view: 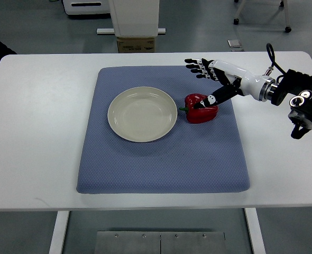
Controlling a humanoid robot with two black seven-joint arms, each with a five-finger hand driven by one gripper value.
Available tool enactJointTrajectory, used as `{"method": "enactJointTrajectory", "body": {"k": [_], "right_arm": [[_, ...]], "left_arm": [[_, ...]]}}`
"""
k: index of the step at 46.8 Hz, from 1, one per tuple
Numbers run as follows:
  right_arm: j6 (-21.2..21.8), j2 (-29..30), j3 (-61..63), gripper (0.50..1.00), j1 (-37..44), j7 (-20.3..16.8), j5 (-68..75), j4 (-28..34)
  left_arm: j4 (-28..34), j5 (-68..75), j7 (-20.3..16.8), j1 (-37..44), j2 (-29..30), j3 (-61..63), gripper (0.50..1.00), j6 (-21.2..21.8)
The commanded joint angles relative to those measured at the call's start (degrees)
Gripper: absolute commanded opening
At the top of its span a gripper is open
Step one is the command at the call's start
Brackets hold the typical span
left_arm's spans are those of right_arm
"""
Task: Place red pepper on plate with right hand
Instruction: 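Reach the right hand over the red bell pepper, fingers open, then lower the right hand and close its fingers around the pepper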
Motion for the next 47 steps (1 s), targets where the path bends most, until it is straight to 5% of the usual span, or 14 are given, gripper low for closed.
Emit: {"method": "enactJointTrajectory", "body": {"k": [1, 21, 47], "right_arm": [[-0.14, 0.4, -0.81, 0.968, 0.77, -0.1, -0.81, -0.2], [-10.07, 4.62, -10.92, 0.958, 4.28, 0.87, -2.83, -0.9], [-10.6, 5.24, -15.31, 0.943, 5.34, 0.87, -4.68, -6.35]], "left_arm": [[0.0, 0.0, -0.01, 0.0, 0.0, 0.0, 1.0, 0.0], [0.0, 0.0, -0.01, 0.0, 0.0, 0.0, 1.0, 0.0], [0.0, 0.0, -0.01, 0.0, 0.0, 0.0, 1.0, 0.0]]}}
